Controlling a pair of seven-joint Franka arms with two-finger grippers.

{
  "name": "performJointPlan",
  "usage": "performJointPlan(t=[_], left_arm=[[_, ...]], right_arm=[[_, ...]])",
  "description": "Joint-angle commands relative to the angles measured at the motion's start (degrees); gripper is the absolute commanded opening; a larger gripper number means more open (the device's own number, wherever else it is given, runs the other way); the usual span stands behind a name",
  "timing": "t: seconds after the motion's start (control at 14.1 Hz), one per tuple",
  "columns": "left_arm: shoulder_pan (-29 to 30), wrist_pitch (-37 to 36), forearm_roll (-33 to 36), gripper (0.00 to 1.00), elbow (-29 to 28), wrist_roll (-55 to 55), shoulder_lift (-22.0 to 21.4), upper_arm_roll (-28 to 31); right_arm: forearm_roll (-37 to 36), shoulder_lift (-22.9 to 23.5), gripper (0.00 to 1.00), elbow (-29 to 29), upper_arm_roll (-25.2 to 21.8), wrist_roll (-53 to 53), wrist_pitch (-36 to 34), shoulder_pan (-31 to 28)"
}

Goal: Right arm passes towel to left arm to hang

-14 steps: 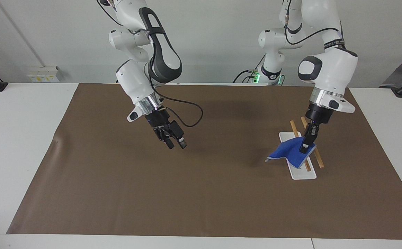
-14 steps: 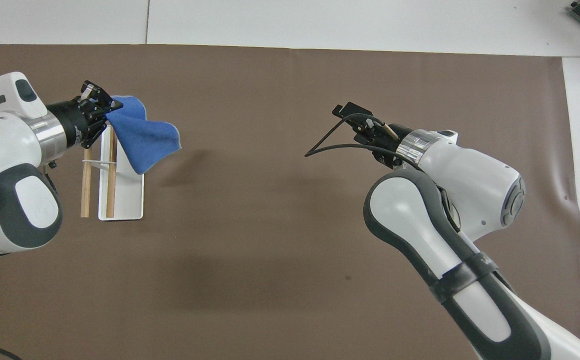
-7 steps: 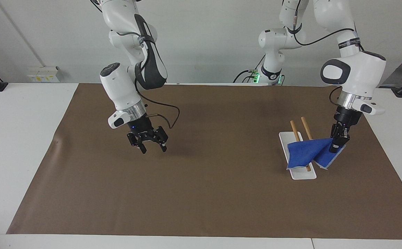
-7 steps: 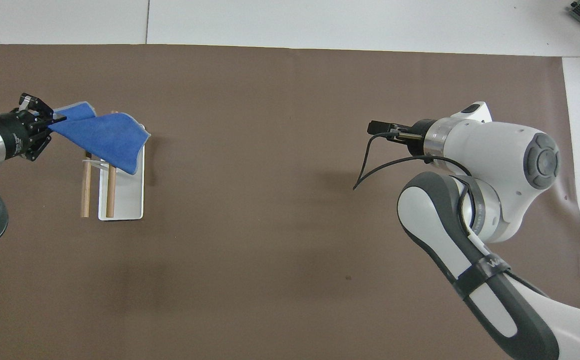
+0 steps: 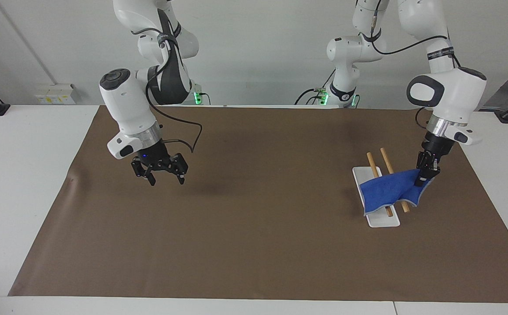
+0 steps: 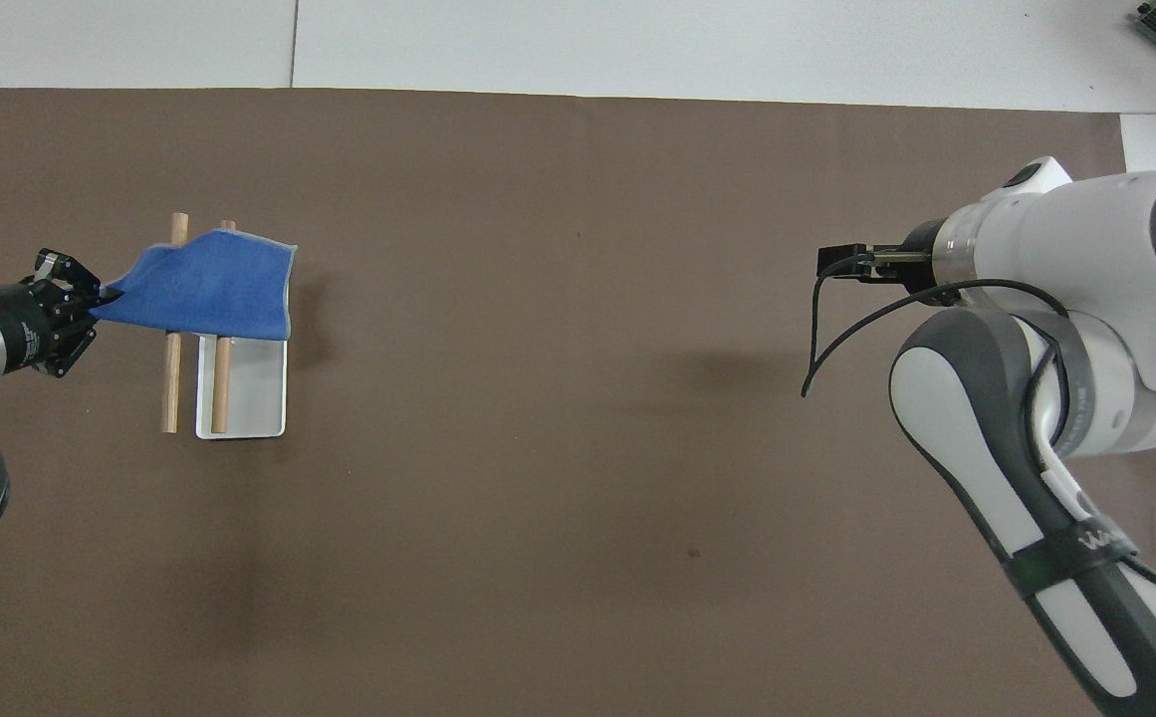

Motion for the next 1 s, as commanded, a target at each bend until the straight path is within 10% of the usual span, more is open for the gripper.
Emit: performJointPlan(t=[0.0, 0.43, 0.64, 0.92], left_arm=[[-0.67, -0.62, -0.9, 0.0, -3.46, 1.26, -3.41, 0.34], [-1.12, -3.34, -0.9, 0.05, -3.73, 1.34, -3.94, -0.36], [-0.94, -3.69, -0.9, 0.76, -3.29, 1.52, -3.94, -0.19], [-0.85, -3.69, -0.72, 0.95, -3.11, 1.52, -3.85, 0.07]], right_arm=[[-2.99, -3.12, 1.0, 1.76, -2.38, -0.25, -7.19, -0.12], [-3.79, -6.29, 1.0, 10.54, -9.24, -0.43, -24.69, 1.91], [-3.96, -7.35, 1.0, 15.63, -11.18, -0.6, -33.21, 1.91], [-5.89, -7.26, 1.0, 23.46, -11.63, -2.0, -41.14, 1.74]])
